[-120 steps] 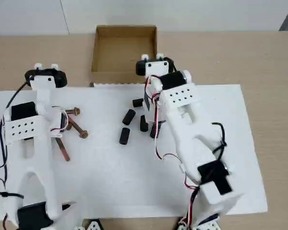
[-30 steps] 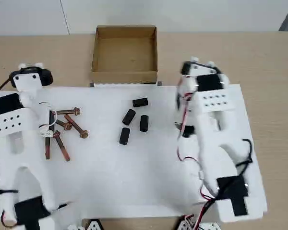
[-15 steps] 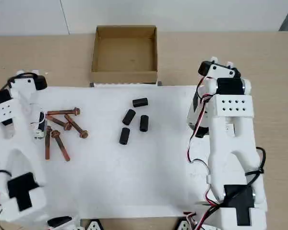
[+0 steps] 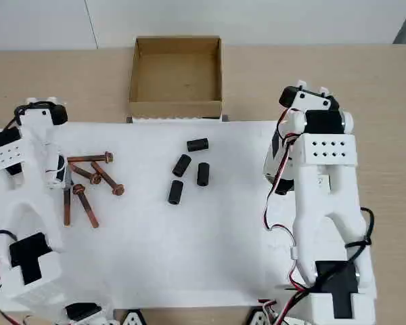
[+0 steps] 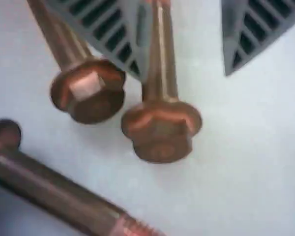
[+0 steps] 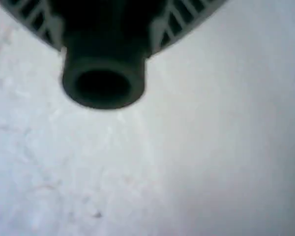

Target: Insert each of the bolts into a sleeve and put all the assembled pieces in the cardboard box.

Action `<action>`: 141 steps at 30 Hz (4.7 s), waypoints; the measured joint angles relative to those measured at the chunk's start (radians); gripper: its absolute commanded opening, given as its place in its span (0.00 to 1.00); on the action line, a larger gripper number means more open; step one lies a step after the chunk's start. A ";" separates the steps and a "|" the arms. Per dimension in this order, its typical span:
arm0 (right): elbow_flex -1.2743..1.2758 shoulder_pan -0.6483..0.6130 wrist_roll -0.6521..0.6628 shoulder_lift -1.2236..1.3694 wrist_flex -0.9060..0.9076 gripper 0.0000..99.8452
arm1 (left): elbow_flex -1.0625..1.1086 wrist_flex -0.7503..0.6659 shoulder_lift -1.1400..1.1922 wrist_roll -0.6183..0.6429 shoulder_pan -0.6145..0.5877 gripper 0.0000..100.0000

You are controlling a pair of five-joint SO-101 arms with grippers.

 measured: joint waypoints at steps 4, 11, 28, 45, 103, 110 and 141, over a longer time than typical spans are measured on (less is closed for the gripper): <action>0.000 -0.003 0.000 0.000 0.000 0.00 | 0.000 -0.006 0.051 0.000 0.006 0.10; 0.000 -0.002 0.000 0.000 0.000 0.00 | -0.002 -0.028 0.137 -0.003 0.012 0.10; 0.000 -0.006 0.000 0.000 0.000 0.00 | -0.020 -0.002 0.135 -0.002 0.020 0.01; 0.008 -0.141 0.015 -0.470 0.006 0.00 | -0.021 0.212 -0.519 -0.008 0.186 0.01; 1.456 -0.560 0.348 -1.671 -0.861 0.00 | 1.194 -0.632 -1.933 0.882 0.855 0.01; 1.471 -0.629 0.400 -1.671 -0.864 0.00 | 1.194 -0.660 -1.933 0.905 0.921 0.01; 1.471 -0.657 0.400 -1.671 -0.918 0.00 | 1.289 -0.779 -1.933 0.924 0.957 0.01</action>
